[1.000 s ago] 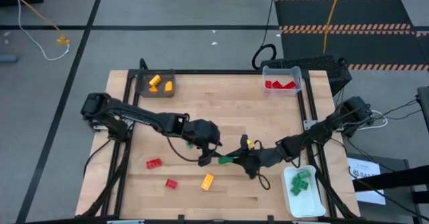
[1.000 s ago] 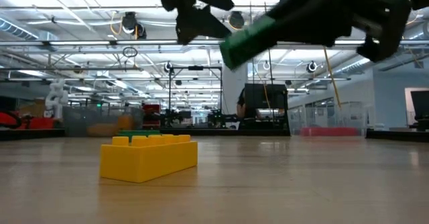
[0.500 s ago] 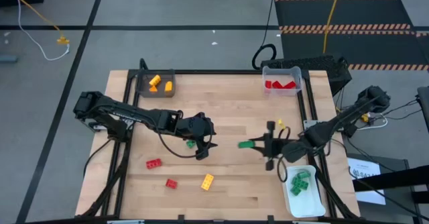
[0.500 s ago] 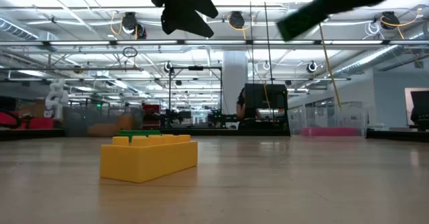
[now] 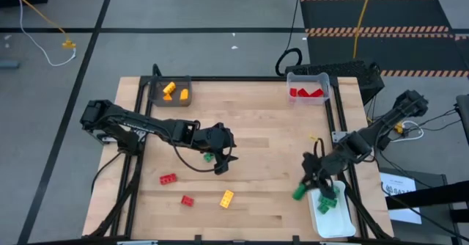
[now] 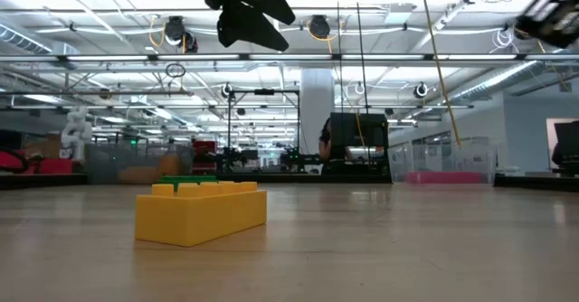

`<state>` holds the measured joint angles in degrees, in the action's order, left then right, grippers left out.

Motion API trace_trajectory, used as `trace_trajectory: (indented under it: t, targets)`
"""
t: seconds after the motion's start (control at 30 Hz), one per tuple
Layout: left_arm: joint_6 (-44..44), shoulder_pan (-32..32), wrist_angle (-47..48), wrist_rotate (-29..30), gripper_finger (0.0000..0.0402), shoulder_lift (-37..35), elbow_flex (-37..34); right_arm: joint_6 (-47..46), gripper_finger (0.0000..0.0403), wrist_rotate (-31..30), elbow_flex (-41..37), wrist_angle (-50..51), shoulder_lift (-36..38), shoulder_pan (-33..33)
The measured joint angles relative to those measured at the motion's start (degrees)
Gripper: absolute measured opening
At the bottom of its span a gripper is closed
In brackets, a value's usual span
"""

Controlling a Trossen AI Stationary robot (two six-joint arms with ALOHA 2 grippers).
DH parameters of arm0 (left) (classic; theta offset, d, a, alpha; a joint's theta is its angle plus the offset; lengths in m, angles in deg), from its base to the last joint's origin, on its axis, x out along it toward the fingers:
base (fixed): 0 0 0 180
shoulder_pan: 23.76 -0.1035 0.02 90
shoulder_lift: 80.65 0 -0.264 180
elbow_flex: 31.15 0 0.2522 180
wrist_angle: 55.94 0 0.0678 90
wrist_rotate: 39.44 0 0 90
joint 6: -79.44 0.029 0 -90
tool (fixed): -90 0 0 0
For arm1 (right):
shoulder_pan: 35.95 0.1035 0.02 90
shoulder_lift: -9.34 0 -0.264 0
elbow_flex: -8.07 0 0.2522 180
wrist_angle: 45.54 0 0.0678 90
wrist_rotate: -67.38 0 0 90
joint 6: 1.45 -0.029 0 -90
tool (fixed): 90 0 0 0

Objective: Sort & place blocks by color
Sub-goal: Put the green gamepiece into the white bin

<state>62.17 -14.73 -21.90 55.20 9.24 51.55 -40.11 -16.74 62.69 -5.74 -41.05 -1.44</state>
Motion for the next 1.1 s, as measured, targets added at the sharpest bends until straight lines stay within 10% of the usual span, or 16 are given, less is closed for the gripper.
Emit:
trace_trajectory:
  t: [0.47,1.1]
  targets:
    - [-0.79,0.1,-0.49,0.02,0.0237,0.0,-0.07,-35.82,0.0077,22.74,-0.04,21.72,-1.06,3.89]
    - [-1.25,0.1,-0.42,0.02,0.0237,0.0,-1.46,-36.95,0.0192,21.19,-0.04,11.1,-10.3,7.58]
